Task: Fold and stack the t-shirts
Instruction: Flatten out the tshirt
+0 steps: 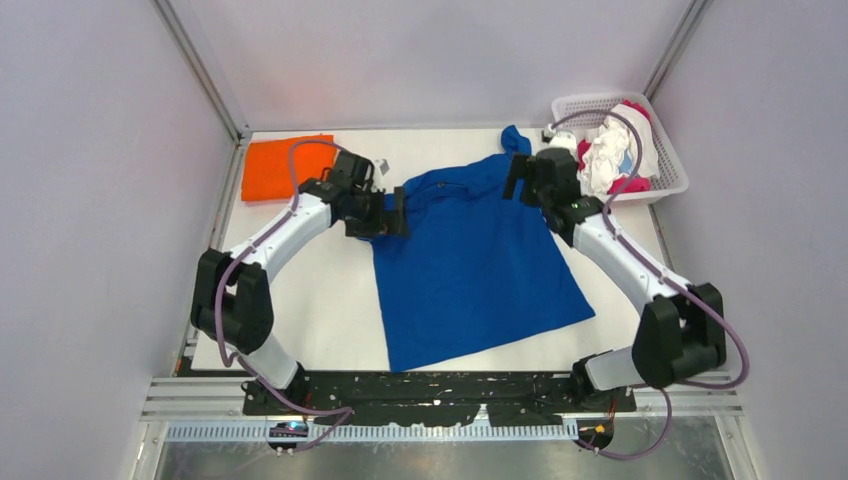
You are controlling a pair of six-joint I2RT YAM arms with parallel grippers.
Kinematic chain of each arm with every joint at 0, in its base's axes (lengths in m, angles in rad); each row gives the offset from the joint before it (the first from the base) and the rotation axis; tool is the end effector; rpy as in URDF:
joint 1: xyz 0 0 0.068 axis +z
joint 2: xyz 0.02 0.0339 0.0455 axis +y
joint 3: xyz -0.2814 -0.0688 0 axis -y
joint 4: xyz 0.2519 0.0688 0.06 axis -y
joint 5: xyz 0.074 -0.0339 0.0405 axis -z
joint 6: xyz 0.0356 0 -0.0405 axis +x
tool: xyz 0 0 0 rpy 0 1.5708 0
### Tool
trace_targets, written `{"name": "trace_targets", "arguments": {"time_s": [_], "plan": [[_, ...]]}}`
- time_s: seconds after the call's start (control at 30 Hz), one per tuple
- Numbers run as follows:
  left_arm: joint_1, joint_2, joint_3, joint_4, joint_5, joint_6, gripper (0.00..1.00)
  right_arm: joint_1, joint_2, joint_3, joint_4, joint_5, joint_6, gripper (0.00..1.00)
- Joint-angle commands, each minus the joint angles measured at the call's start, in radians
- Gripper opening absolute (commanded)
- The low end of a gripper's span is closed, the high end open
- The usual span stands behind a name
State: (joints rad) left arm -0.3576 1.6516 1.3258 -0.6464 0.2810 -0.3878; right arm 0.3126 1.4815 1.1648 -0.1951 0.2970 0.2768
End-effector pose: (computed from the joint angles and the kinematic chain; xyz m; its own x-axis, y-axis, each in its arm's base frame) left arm 0.3352 -0.1358 0.2808 -0.8989 -0.0520 -0.4350 0.1542 0.8919 -0.4252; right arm 0.3335 0.0969 0.3194 -0.4623 0.1252 -0.8778 0.0780 0.9919 0.1004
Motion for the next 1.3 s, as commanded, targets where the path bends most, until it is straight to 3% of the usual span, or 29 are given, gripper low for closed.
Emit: {"name": "trace_targets", "arguments": {"time_s": [0.0,0.13,0.17,0.27,0.33,0.57,0.63,0.77,0.87,1.07,1.17,1.27], "plan": [[-0.093,-0.036,-0.070,0.083,0.006,-0.007,1.00,0.009,-0.171,-0.279,0.037,-0.179,0.144,0.95],[-0.113,0.068,-0.036,0.070,-0.036,0.006,1.00,0.034,-0.325,-0.502,0.080,-0.294,0.227,0.95],[-0.113,0.115,0.006,0.033,-0.112,0.002,1.00,0.040,-0.359,-0.527,0.082,-0.320,0.234,0.96],[-0.109,0.278,0.189,-0.061,-0.258,0.033,1.00,0.047,-0.401,-0.619,0.081,-0.342,0.250,0.95],[-0.084,0.380,0.316,-0.096,-0.272,0.053,1.00,0.048,-0.419,-0.657,0.088,-0.338,0.252,0.95],[0.102,0.729,0.995,-0.339,-0.337,0.033,1.00,0.047,-0.397,-0.685,0.087,-0.282,0.246,0.95],[0.147,0.749,1.075,-0.320,-0.342,0.013,1.00,0.047,-0.378,-0.682,0.083,-0.254,0.245,0.95],[0.219,0.652,0.992,-0.199,-0.292,-0.040,1.00,0.046,-0.344,-0.676,0.072,-0.232,0.241,0.95],[0.221,0.550,0.869,-0.192,-0.172,-0.046,1.00,0.046,-0.335,-0.676,0.072,-0.222,0.246,0.95],[0.131,0.326,0.415,0.021,-0.010,-0.027,1.00,0.053,-0.336,-0.670,0.067,-0.219,0.273,0.95],[0.090,0.299,0.295,0.090,0.078,-0.072,1.00,0.058,-0.336,-0.677,0.042,-0.210,0.313,0.95],[0.047,0.297,0.207,0.101,0.080,-0.098,1.00,0.058,-0.330,-0.688,0.027,-0.197,0.342,0.95]]}}
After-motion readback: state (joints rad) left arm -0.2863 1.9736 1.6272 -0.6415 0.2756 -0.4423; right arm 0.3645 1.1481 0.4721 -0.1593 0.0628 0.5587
